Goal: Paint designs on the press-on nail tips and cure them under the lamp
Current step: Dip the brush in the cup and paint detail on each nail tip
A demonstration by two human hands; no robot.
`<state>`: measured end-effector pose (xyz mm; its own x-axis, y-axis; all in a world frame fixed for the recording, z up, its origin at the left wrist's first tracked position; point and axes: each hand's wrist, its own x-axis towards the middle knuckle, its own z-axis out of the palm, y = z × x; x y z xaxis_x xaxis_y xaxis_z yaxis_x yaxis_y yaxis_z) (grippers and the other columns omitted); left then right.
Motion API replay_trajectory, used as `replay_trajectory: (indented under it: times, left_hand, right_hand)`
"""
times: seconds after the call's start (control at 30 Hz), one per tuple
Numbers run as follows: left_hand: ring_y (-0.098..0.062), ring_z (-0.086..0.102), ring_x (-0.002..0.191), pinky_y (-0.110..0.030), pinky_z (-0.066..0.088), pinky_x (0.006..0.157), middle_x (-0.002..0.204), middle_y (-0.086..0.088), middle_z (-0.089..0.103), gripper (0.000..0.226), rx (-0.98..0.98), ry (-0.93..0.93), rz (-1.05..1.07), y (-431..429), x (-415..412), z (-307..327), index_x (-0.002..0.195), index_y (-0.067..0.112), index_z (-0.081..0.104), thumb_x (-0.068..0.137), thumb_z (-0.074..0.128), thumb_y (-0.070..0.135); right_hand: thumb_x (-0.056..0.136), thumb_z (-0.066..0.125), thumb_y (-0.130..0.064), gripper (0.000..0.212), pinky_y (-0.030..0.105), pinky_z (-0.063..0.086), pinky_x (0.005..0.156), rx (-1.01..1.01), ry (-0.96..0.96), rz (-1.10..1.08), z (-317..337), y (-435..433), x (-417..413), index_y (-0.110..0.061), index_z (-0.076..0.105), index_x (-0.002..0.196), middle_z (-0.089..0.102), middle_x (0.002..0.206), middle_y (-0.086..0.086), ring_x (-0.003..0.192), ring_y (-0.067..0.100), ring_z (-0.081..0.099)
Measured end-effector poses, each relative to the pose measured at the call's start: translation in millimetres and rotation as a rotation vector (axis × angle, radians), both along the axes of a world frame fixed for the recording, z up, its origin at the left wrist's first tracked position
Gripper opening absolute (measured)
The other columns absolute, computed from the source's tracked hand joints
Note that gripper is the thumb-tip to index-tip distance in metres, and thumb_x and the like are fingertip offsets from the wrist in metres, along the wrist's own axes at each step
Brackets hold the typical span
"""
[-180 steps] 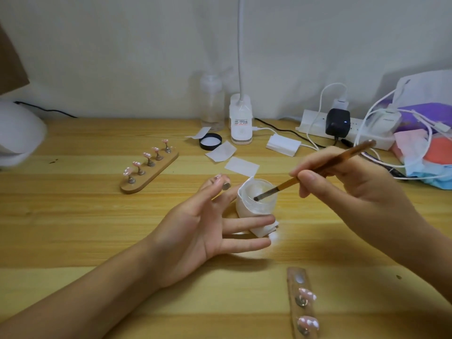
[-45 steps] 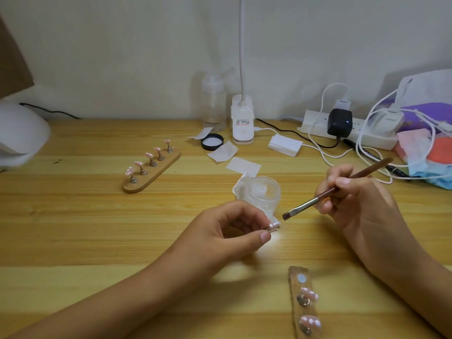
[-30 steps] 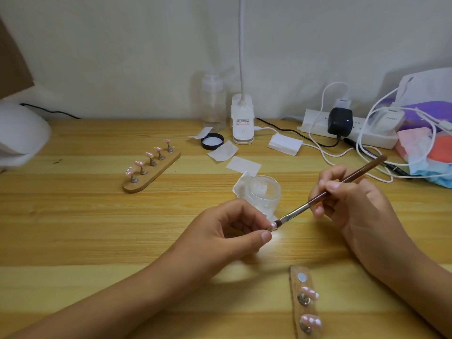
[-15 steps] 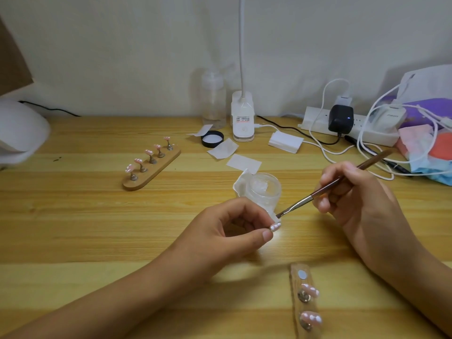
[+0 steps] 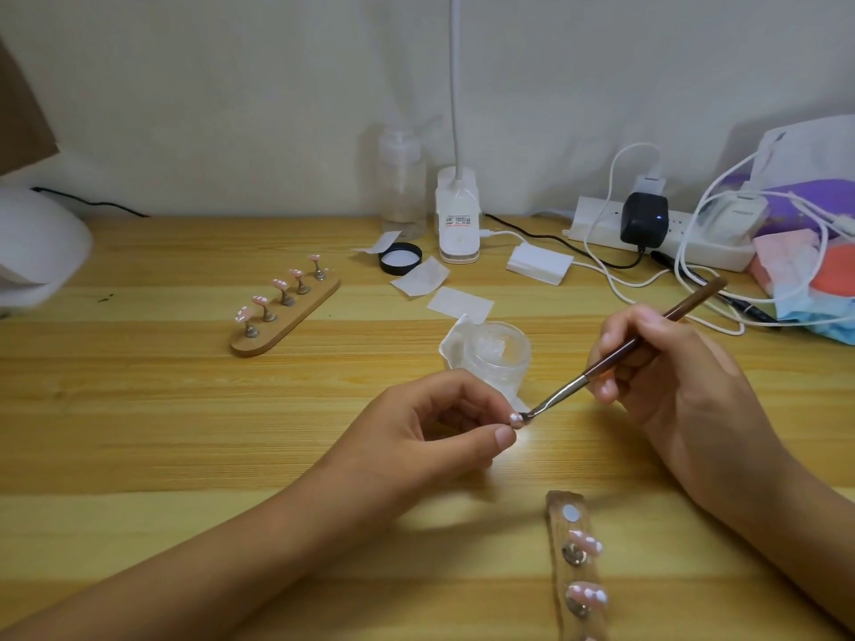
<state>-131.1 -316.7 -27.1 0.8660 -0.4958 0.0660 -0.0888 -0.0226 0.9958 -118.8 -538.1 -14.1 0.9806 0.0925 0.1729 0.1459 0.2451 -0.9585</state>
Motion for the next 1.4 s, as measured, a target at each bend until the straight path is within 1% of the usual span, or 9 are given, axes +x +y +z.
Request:
replay_trajectory:
  times: [0.2, 0.37, 0.57, 0.77, 1.03, 1.17, 1.23, 1.3, 1.4]
  left_hand:
    - [-0.004, 0.062, 0.07, -0.015, 0.048, 0.067, 0.078, 0.012, 0.069, 0.005, -0.034, 0.039, 0.002, -0.5, -0.7, 1.1, 0.081, 0.031, 0.073, 0.076, 0.073, 0.031]
    - [-0.006, 0.064, 0.069, -0.016, 0.05, 0.067, 0.079, 0.006, 0.073, 0.014, -0.074, 0.088, 0.022, -1.1, -0.3, 2.4, 0.078, 0.03, 0.073, 0.079, 0.073, 0.016]
    - [-0.008, 0.066, 0.075, -0.018, 0.051, 0.067, 0.079, 0.002, 0.073, 0.008, -0.085, 0.111, 0.032, -1.8, -0.5, 1.6, 0.077, 0.03, 0.072, 0.071, 0.076, 0.031]
    - [-0.008, 0.066, 0.078, -0.019, 0.051, 0.067, 0.082, 0.004, 0.072, 0.008, -0.078, 0.105, 0.022, -1.0, -0.2, 1.4, 0.078, 0.029, 0.072, 0.072, 0.077, 0.03]
    - [-0.008, 0.064, 0.071, -0.018, 0.05, 0.064, 0.078, 0.003, 0.071, 0.007, -0.087, 0.115, 0.025, -2.4, -1.1, 3.1, 0.076, 0.03, 0.071, 0.074, 0.077, 0.026]
    - [-0.011, 0.064, 0.072, -0.019, 0.051, 0.064, 0.079, 0.003, 0.072, 0.01, -0.089, 0.125, 0.037, -2.8, -1.4, 2.8, 0.076, 0.029, 0.071, 0.076, 0.076, 0.02]
    - [-0.012, 0.064, 0.074, -0.02, 0.051, 0.065, 0.08, 0.002, 0.071, 0.008, -0.093, 0.125, 0.035, -2.4, -1.4, 2.2, 0.077, 0.029, 0.071, 0.074, 0.077, 0.025]
    - [-0.012, 0.065, 0.074, -0.02, 0.051, 0.066, 0.08, 0.003, 0.072, 0.007, -0.081, 0.118, 0.03, -2.1, -1.4, 1.6, 0.076, 0.031, 0.07, 0.072, 0.076, 0.03]
    - [-0.007, 0.064, 0.074, -0.019, 0.051, 0.067, 0.079, 0.005, 0.071, 0.008, -0.072, 0.1, 0.024, -2.3, -1.2, 0.3, 0.077, 0.031, 0.07, 0.075, 0.076, 0.026]
  right_hand:
    - [0.092, 0.042, -0.029, 0.036, 0.02, 0.047, 0.059, -0.01, 0.001, -0.011, -0.3, -0.7, 0.6, -0.02, 0.065, 0.066, 0.052, 0.062, 0.003, 0.055, 0.014, 0.051]
    - [0.092, 0.041, -0.027, 0.036, 0.021, 0.048, 0.06, 0.035, -0.012, -0.002, -0.1, -1.4, 1.9, -0.019, 0.064, 0.066, 0.052, 0.062, 0.001, 0.056, 0.015, 0.05]
    - [0.091, 0.042, -0.023, 0.033, 0.021, 0.051, 0.064, 0.094, -0.054, 0.007, -1.8, -3.4, 3.7, -0.02, 0.068, 0.071, 0.059, 0.071, 0.002, 0.063, 0.014, 0.058]
    - [0.086, 0.046, -0.013, 0.025, 0.021, 0.051, 0.065, 0.034, -0.085, 0.034, -4.7, -5.1, 3.6, -0.021, 0.067, 0.074, 0.059, 0.071, 0.001, 0.065, 0.014, 0.058]
    - [0.082, 0.056, -0.021, 0.014, 0.021, 0.052, 0.067, 0.008, -0.088, 0.072, -4.7, -5.3, 3.3, -0.022, 0.068, 0.076, 0.06, 0.073, 0.0, 0.068, 0.015, 0.059]
    - [0.086, 0.048, -0.014, 0.026, 0.021, 0.052, 0.068, -0.028, -0.086, 0.045, -5.6, -4.1, 2.7, -0.025, 0.069, 0.075, 0.062, 0.074, 0.0, 0.068, 0.013, 0.061]
    - [0.087, 0.048, -0.015, 0.027, 0.021, 0.053, 0.069, -0.051, -0.09, 0.024, -4.9, -2.9, 1.8, -0.026, 0.07, 0.075, 0.063, 0.075, 0.0, 0.069, 0.013, 0.063]
    - [0.087, 0.048, -0.016, 0.026, 0.022, 0.054, 0.071, -0.063, -0.101, 0.006, -4.1, -2.6, 0.4, -0.027, 0.071, 0.082, 0.064, 0.077, 0.0, 0.071, 0.013, 0.063]
    - [0.09, 0.047, -0.016, 0.026, 0.023, 0.053, 0.071, -0.043, -0.12, 0.001, -1.7, -3.3, -0.3, -0.027, 0.071, 0.092, 0.065, 0.08, 0.0, 0.075, 0.012, 0.063]
